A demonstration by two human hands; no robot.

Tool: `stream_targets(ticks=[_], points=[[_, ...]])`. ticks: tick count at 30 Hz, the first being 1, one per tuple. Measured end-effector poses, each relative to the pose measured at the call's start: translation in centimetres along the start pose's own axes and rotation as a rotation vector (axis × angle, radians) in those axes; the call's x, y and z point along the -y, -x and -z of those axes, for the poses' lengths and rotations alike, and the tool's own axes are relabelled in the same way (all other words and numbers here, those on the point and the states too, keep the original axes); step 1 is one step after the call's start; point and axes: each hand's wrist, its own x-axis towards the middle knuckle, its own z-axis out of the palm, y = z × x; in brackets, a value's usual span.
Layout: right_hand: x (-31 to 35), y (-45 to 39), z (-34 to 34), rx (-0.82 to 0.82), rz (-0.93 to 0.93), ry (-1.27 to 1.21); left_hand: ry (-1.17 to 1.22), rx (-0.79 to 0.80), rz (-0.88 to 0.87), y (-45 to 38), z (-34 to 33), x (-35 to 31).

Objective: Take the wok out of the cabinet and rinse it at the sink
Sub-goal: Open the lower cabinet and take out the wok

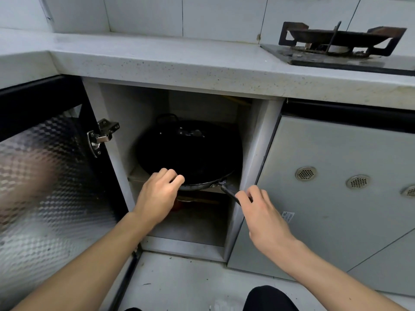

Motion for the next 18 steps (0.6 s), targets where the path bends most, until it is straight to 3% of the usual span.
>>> stream_targets(ticks=[5, 13, 18], points=[[-0.3, 2.6, 0.3, 0.036, 0.020, -0.010, -0.040, -0.021, -0.115, 2.2, 0.9, -0.1], [1.1, 3.9, 2.2, 0.049, 0.033, -0.017, -0.057, -0.064, -0.058, 3.9, 2.1, -0.7], [0.2, 3.9, 2.5, 0.036, 0.057, -0.020, -0.092, 0.033, -0.032, 3.4, 3.1, -1.5]])
